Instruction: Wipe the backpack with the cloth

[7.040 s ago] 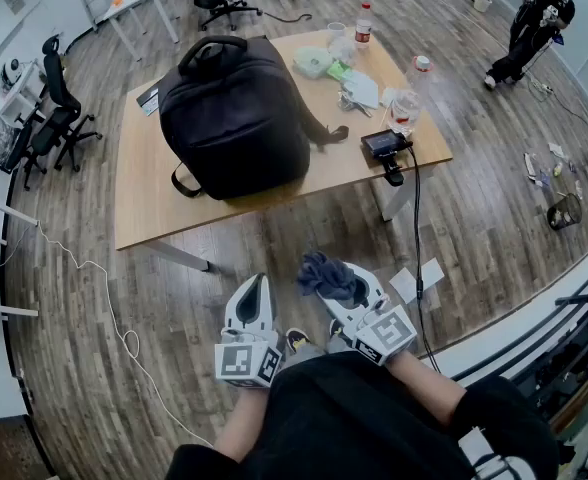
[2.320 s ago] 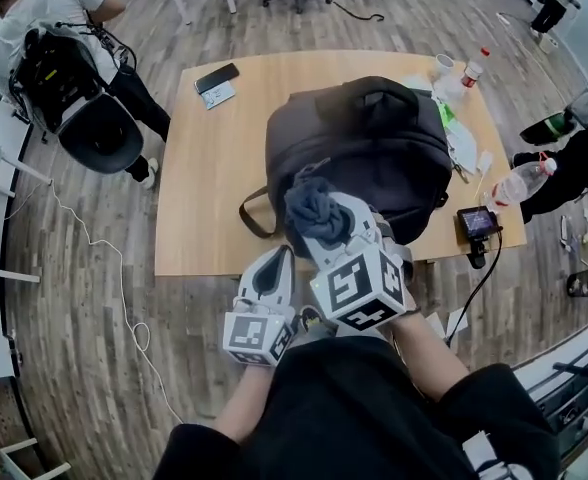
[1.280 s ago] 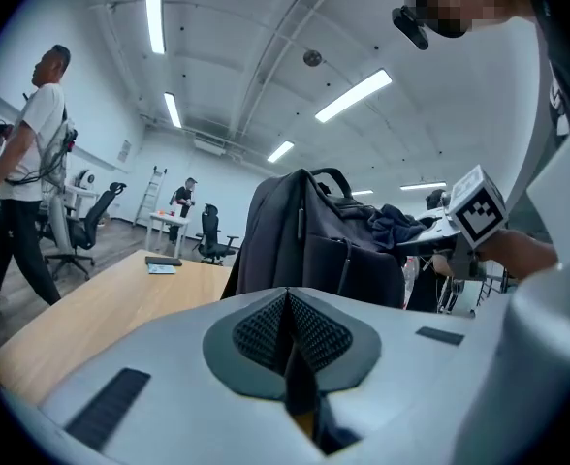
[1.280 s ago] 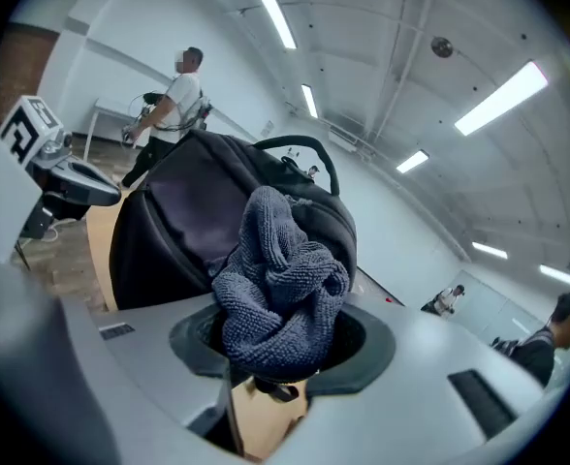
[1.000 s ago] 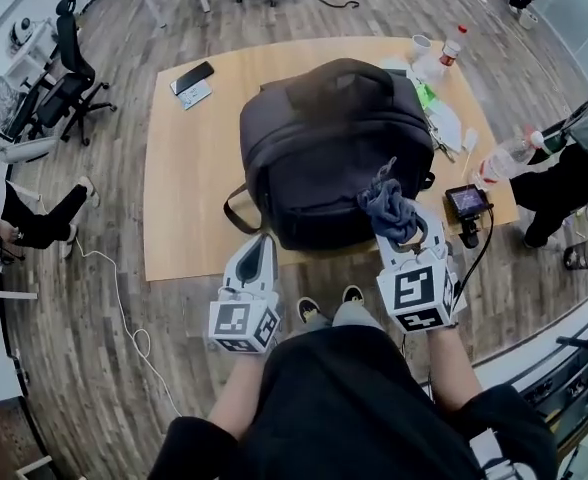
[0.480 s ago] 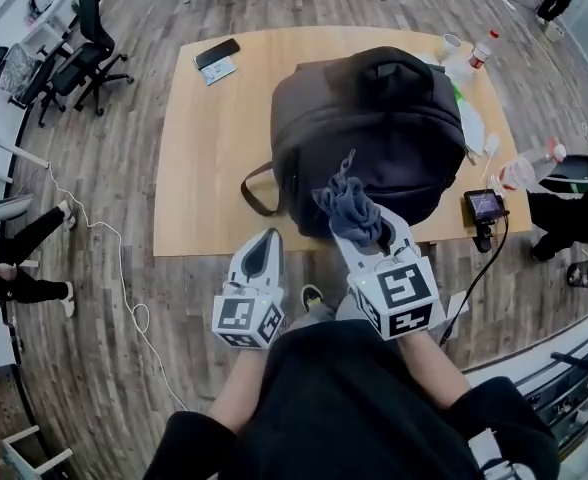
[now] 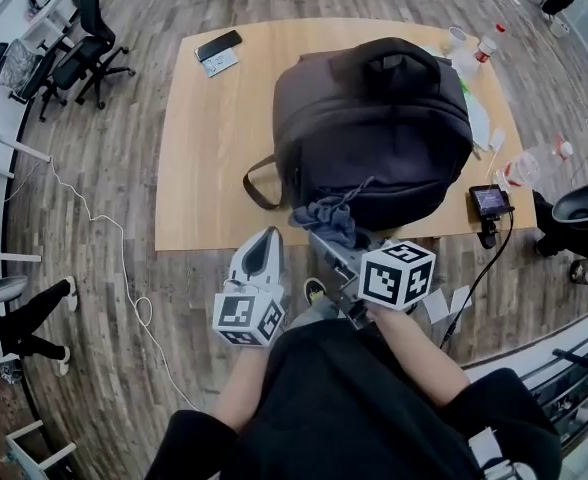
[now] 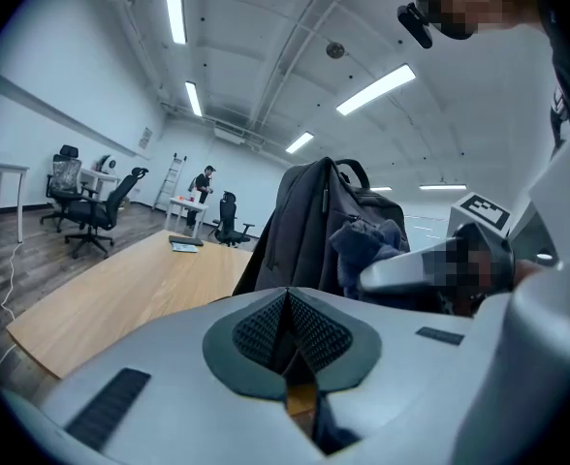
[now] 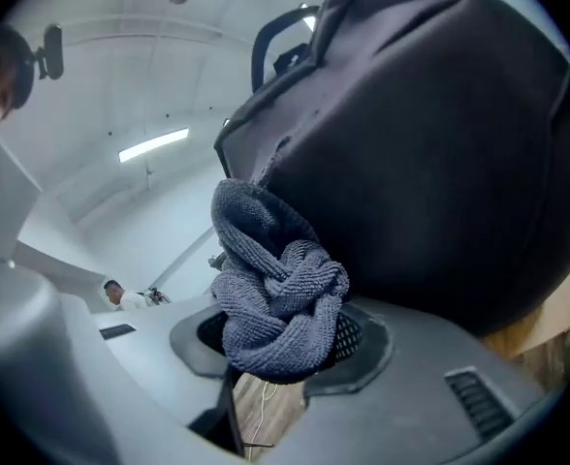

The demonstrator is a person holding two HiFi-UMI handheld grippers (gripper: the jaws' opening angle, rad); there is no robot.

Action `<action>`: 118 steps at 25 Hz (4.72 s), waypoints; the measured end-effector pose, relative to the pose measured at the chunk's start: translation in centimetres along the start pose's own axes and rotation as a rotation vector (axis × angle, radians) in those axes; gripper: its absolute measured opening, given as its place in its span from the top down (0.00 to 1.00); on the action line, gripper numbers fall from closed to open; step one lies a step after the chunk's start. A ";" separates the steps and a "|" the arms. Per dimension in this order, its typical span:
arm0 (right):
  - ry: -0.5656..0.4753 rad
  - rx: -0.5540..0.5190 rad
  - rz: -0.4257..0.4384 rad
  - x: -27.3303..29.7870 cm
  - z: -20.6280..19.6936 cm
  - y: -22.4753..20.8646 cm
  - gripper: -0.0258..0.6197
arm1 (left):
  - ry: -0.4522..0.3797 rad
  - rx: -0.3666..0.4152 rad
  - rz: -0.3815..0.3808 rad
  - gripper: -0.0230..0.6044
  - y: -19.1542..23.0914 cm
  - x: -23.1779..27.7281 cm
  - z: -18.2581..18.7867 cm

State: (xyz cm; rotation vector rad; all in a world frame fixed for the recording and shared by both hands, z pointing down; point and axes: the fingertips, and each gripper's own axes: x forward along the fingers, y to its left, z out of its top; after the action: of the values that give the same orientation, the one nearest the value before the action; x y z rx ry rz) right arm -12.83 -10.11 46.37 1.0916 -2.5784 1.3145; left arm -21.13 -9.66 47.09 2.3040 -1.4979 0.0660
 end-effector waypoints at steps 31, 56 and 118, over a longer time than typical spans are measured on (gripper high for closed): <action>0.047 0.096 -0.090 -2.9 -3.6 -5.4 0.70 | 0.045 0.026 -0.026 0.94 -0.9 1.2 -1.7; -0.223 -0.429 -0.497 -16.3 10.7 -10.6 0.70 | 0.039 0.061 -0.085 0.94 -3.1 1.6 -1.1; 0.116 -1.296 -0.827 -11.4 20.4 -3.6 0.72 | 0.030 0.074 -0.114 0.93 -3.2 3.3 -0.1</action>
State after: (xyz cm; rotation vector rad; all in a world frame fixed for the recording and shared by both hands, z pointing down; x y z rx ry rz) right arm 3.19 -19.78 31.98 1.3195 -1.7828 -0.4346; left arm -16.88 -11.33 47.00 2.4312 -1.3688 0.1268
